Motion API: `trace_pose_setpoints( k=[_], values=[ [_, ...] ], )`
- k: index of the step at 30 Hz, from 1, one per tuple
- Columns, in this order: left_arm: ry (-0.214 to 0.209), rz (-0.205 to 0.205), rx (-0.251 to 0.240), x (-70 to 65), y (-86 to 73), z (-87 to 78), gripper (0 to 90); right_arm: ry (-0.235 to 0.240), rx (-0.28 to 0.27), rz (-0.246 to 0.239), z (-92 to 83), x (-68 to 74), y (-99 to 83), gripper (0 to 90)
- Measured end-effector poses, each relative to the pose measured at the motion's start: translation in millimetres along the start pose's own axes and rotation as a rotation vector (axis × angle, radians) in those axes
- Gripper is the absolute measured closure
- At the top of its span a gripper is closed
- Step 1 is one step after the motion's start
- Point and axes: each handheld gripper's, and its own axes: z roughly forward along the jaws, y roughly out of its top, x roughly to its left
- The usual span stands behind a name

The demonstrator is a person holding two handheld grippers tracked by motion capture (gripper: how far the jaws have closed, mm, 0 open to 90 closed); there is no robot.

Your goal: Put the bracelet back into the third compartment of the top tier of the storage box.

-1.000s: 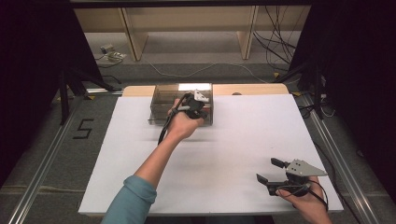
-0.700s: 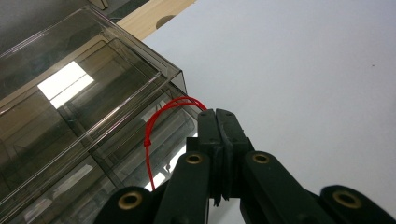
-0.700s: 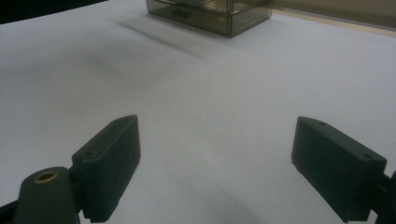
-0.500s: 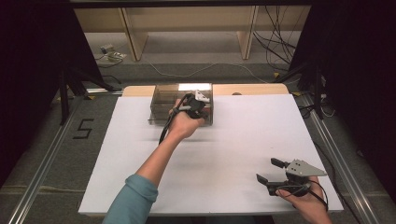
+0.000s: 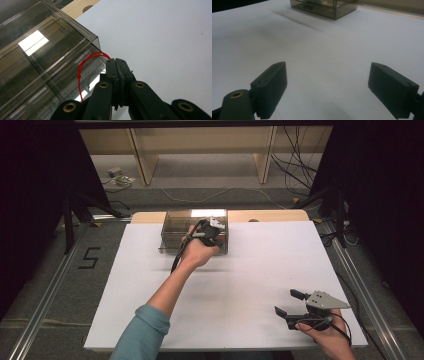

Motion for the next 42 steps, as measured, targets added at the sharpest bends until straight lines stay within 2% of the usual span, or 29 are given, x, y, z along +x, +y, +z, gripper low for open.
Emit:
trace_pose_setpoints(
  k=[19, 42],
  values=[
    [0.011, -0.018, 0.016, 7.1, -1.9, 2.7, 89.7, 0.004, -0.006, -0.001, 0.5, 0.5, 0.2, 16.0],
    [0.011, -0.027, 0.034, 7.6, 3.1, 11.8, 89.7, 0.006, -0.003, 0.002, 0.0, 0.9, 0.2, 16.0]
  ],
)
